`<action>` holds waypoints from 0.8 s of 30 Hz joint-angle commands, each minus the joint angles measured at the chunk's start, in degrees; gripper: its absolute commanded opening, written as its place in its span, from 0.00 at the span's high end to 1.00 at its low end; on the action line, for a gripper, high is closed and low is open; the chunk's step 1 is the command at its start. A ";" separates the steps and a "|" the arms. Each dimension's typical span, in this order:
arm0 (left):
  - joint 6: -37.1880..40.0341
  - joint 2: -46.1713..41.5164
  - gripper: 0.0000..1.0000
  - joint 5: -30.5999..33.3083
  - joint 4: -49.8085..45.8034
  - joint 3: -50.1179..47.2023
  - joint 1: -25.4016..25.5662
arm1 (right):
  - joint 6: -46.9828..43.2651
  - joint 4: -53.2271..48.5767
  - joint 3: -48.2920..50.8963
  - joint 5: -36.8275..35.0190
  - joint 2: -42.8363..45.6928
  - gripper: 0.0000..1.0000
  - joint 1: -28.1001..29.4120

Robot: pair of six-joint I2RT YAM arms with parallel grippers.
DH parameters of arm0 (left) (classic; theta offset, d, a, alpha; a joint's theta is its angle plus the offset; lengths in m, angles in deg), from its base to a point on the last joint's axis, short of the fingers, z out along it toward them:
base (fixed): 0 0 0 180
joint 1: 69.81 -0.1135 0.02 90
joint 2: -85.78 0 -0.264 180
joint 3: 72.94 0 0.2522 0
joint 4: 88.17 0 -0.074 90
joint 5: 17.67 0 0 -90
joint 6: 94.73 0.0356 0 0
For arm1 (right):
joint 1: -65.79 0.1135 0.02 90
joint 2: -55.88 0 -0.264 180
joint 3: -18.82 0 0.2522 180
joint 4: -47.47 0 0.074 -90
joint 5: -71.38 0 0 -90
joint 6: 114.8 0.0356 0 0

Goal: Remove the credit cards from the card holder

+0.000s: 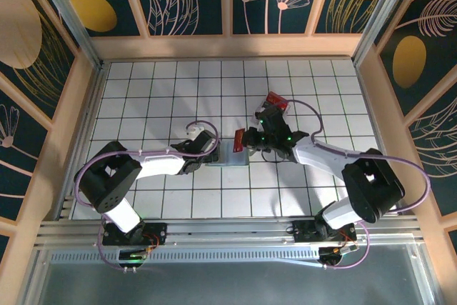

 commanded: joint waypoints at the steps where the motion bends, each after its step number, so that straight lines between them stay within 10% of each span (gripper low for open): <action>1: 3.06 0.73 0.01 3.21 -5.80 0.70 -1.38 | -7.30 -9.17 -5.20 -7.72 1.54 1.00 -1.10; 24: 3.45 -6.09 0.01 0.47 -6.19 2.21 -2.89 | -54.83 -13.52 -23.00 -20.02 -5.77 1.00 -13.11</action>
